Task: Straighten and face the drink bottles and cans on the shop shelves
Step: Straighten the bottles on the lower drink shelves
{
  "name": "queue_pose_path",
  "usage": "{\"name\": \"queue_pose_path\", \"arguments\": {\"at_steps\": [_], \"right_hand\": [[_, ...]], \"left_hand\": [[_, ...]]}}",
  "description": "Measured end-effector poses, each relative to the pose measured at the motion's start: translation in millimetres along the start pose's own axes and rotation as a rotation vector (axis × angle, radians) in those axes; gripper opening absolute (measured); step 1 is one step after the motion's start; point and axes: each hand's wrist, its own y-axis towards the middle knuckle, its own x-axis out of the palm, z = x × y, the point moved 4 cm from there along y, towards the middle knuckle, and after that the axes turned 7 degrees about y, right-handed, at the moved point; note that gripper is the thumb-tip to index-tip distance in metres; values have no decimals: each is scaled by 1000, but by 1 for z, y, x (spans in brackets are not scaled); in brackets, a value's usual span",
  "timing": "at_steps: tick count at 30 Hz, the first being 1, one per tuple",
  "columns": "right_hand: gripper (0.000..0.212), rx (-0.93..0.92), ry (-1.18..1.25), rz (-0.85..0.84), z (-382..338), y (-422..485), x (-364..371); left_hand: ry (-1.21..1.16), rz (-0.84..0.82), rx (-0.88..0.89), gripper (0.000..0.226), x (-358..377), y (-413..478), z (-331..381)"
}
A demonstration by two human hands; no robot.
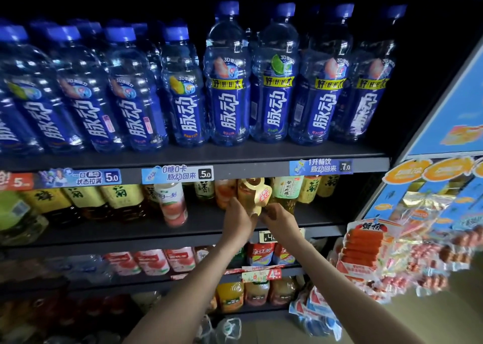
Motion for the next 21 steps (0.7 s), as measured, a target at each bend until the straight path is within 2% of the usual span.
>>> {"name": "queue_pose_path", "arguments": {"at_steps": [3, 5, 11, 14, 21], "right_hand": [[13, -59, 5, 13, -19, -14, -3], [11, -101, 51, 41, -43, -25, -9], [7, -389, 83, 103, -149, -60, -42], [10, -536, 156, 115, -196, -80, -57], [20, -822, 226, 409, -284, -106, -106]], "left_hand": [[257, -214, 63, 25, -21, -22, 16], [318, -277, 130, 20, -52, -37, 40], [236, -183, 294, 27, -163, -64, 113], [84, -146, 378, 23, -209, -74, 136], [-177, 210, 655, 10, -297, -88, 198]]}}
